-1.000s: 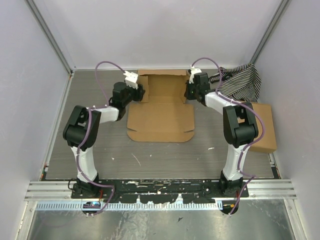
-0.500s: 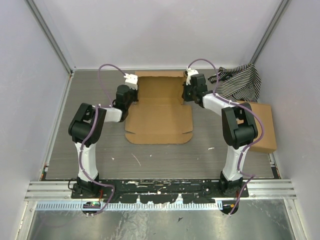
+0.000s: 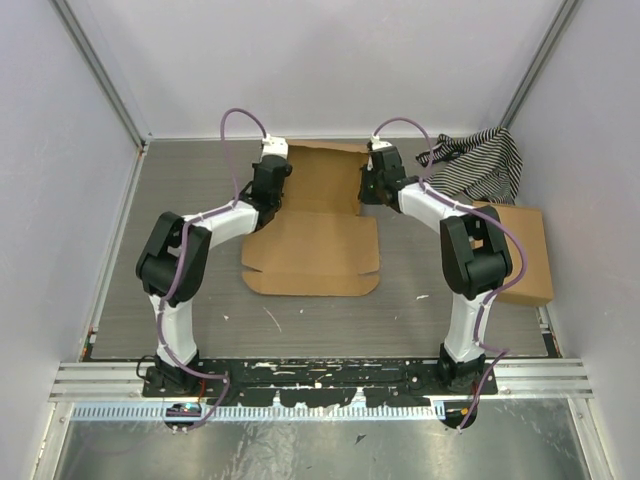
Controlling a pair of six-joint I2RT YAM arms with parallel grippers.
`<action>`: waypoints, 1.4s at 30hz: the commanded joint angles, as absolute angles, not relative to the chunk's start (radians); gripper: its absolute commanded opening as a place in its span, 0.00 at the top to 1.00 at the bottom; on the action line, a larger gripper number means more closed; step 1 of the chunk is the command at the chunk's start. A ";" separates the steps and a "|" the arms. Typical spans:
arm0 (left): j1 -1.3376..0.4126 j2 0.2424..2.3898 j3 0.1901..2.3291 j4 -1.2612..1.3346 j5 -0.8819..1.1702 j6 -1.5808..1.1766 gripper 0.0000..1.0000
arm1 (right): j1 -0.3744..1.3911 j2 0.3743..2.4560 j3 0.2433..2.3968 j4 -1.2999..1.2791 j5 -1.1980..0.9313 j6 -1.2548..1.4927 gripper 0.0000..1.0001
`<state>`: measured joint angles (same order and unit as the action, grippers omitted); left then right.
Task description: Fold the paper box
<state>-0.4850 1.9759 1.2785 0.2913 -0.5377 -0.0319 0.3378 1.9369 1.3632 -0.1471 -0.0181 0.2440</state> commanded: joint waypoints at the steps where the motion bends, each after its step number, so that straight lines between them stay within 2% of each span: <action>1: -0.495 1.933 1.304 0.082 -0.709 -0.054 1.00 | 0.370 1.948 1.419 -0.260 0.002 0.328 0.97; 12: -0.496 1.926 1.290 -0.017 -0.696 -0.138 0.99 | 0.374 1.947 1.461 -0.305 0.004 0.368 0.98; 14: -0.495 1.910 1.293 -0.046 -0.664 -0.164 0.72 | 0.373 1.955 1.471 -0.315 -0.002 0.370 0.98; 17: -0.496 1.881 1.299 -0.109 -0.641 -0.201 0.47 | 0.373 1.977 1.494 -0.334 -0.015 0.376 0.98; 19: -0.496 1.854 1.299 -0.159 -0.636 -0.231 0.41 | 0.374 1.990 1.504 -0.343 -0.022 0.380 0.98; 25: -0.495 1.713 1.233 -0.253 -0.655 -0.285 0.37 | 0.373 1.998 1.518 -0.361 -0.034 0.381 0.98; 29: -0.495 1.568 1.201 -0.360 -0.652 -0.329 0.37 | 0.370 2.019 1.585 -0.461 -0.073 0.380 0.98; 35: -0.496 1.366 1.186 -0.477 -0.573 -0.371 0.40 | 0.368 2.048 1.693 -0.633 -0.175 0.344 0.95; 42: -0.495 1.235 1.178 -0.591 -0.476 -0.405 0.41 | 0.368 2.018 1.752 -0.766 -0.248 0.261 0.93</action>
